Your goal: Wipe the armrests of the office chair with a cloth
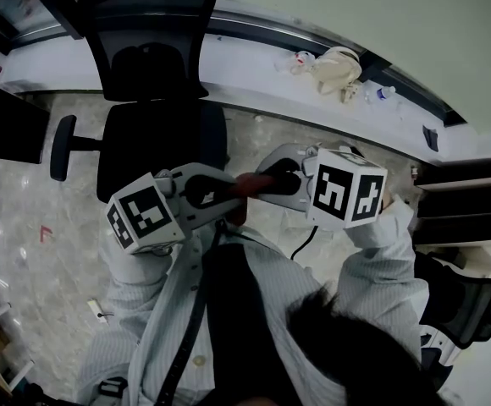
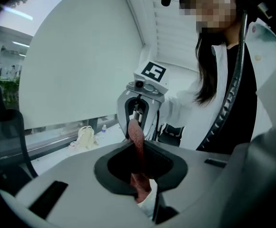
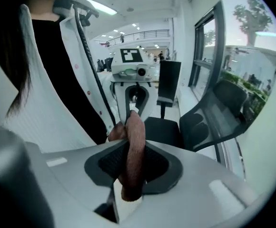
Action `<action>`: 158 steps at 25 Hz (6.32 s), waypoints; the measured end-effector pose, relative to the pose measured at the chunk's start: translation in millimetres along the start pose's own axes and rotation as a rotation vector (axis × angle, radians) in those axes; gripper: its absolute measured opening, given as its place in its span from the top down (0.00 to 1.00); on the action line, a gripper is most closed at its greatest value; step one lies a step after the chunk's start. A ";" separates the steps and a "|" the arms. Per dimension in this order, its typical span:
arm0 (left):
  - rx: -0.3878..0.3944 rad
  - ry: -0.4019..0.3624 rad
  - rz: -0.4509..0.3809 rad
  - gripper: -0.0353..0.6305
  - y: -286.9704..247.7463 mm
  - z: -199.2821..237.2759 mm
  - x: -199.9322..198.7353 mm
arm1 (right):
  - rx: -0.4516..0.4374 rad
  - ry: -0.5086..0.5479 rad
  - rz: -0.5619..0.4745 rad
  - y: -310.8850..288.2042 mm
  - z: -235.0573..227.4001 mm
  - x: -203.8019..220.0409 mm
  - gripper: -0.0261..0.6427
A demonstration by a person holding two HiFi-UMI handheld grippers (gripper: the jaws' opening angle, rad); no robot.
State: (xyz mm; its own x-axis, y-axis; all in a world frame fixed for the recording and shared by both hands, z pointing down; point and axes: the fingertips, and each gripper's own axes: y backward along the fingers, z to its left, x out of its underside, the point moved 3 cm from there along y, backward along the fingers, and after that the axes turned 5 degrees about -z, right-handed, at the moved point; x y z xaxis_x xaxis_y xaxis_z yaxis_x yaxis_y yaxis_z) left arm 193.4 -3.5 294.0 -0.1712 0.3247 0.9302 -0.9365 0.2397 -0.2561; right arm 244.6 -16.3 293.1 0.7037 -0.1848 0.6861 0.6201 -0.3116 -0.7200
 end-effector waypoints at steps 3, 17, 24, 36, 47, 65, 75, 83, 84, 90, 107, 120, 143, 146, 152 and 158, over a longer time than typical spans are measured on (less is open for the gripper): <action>-0.141 0.041 -0.065 0.88 17.9 18.5 4.7 | 0.159 -0.107 -0.209 13.1 -15.7 10.5 0.84; -0.733 0.081 -0.227 0.88 46.9 105.1 45.7 | 0.614 -0.799 -1.038 53.3 17.4 94.5 0.96; -0.792 0.034 0.025 0.88 6.4 189.5 97.7 | 0.715 -0.885 -1.068 28.6 12.4 108.2 0.96; -0.671 -0.222 0.557 0.88 -73.5 301.9 209.0 | 0.710 -1.025 -0.954 -21.0 7.4 141.3 0.96; -0.414 -0.219 0.684 0.88 -88.5 213.7 241.9 | 0.681 -1.068 -0.910 -27.1 2.5 147.5 0.96; -0.385 -0.263 0.666 0.88 -63.2 183.1 253.8 | 0.540 -1.024 -0.885 -37.8 -17.0 127.9 0.96; -0.610 -0.157 0.680 0.88 -60.3 304.1 232.9 | 0.532 -1.083 -0.850 -55.3 -10.8 148.7 0.96; -0.473 -0.202 0.773 0.88 -73.1 229.5 252.1 | 0.545 -1.042 -0.881 -46.2 -2.3 140.9 0.96; -0.460 -0.207 0.777 0.88 -73.0 217.5 253.4 | 0.545 -1.029 -0.886 -44.5 -2.1 138.6 0.96; -0.358 -0.166 0.786 0.88 -60.0 148.6 260.4 | 0.537 -0.961 -0.913 -36.5 -4.3 113.5 0.96; -0.593 -0.084 0.712 0.88 -49.2 260.3 244.5 | 0.538 -1.067 -0.877 -70.1 -1.1 128.2 0.96; -0.511 -0.200 0.827 0.88 -77.7 238.1 253.1 | 0.616 -1.106 -0.917 -50.3 4.1 152.5 0.96; -0.569 0.187 0.487 0.88 -18.2 117.1 202.5 | 0.629 -0.888 -0.900 -17.5 9.7 85.8 0.96; -0.729 0.250 0.124 0.88 9.9 125.4 124.0 | 0.736 -0.802 -0.880 4.9 2.1 73.6 0.96; -0.888 0.046 -0.315 0.88 58.5 92.4 -7.8 | 0.937 -0.567 -0.867 51.1 -13.7 23.5 0.96; -0.932 -0.011 -0.423 0.88 70.9 50.9 -45.2 | 1.017 -0.457 -0.894 75.2 -12.6 -6.5 0.96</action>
State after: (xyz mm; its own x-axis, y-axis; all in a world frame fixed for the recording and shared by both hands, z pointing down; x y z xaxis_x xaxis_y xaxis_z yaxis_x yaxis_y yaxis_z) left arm 119.2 -47.7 247.2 0.1110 0.0410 0.9930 -0.3110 0.9504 -0.0045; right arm 282.3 -50.3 235.8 -0.1228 0.0858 0.9887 0.7441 0.6672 0.0345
